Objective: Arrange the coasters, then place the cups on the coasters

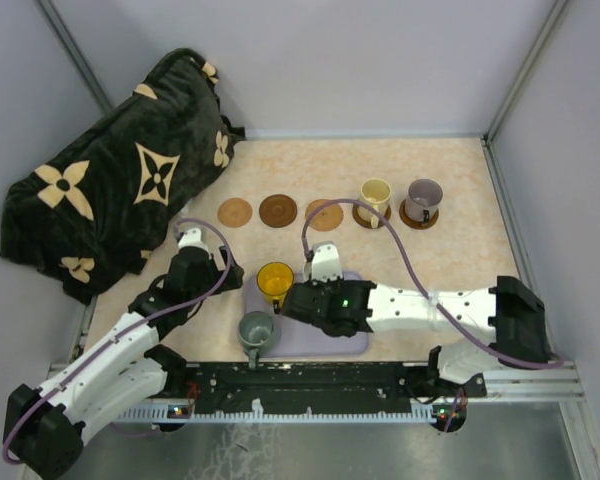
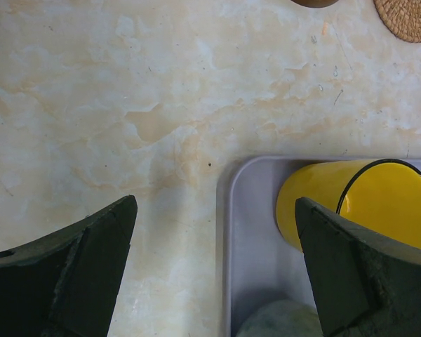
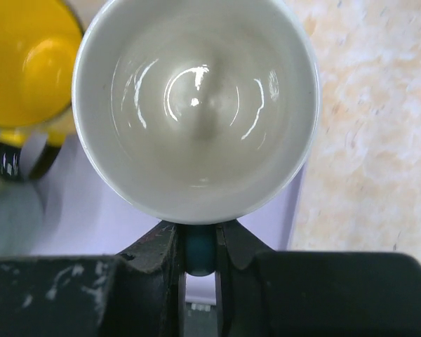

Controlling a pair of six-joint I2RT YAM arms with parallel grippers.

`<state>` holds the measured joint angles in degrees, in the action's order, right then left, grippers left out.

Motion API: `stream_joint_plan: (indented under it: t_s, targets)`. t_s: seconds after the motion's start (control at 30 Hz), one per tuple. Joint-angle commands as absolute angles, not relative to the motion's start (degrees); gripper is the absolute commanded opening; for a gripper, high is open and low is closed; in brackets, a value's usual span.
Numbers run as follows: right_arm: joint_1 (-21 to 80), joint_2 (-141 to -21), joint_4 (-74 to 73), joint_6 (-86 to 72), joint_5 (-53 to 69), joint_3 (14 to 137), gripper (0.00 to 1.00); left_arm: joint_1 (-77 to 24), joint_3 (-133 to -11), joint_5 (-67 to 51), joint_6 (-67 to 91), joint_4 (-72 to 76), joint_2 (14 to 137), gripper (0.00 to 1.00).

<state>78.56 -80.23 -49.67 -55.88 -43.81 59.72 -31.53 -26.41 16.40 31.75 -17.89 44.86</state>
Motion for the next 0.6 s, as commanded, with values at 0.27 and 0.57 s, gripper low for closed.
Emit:
stream_joint_plan:
  t_s: [0.27,0.57]
  targets:
    - [58.4,-78.6,-23.4,-28.7,-43.7,64.2,0.00,-31.9,-27.1,19.2,33.3,-17.1,50.3,1.00]
    - [49.2,-87.6,-15.5,-21.4,-38.3,69.5,0.00,-31.9,-27.1,17.8,33.8,-16.0,53.4,1.00]
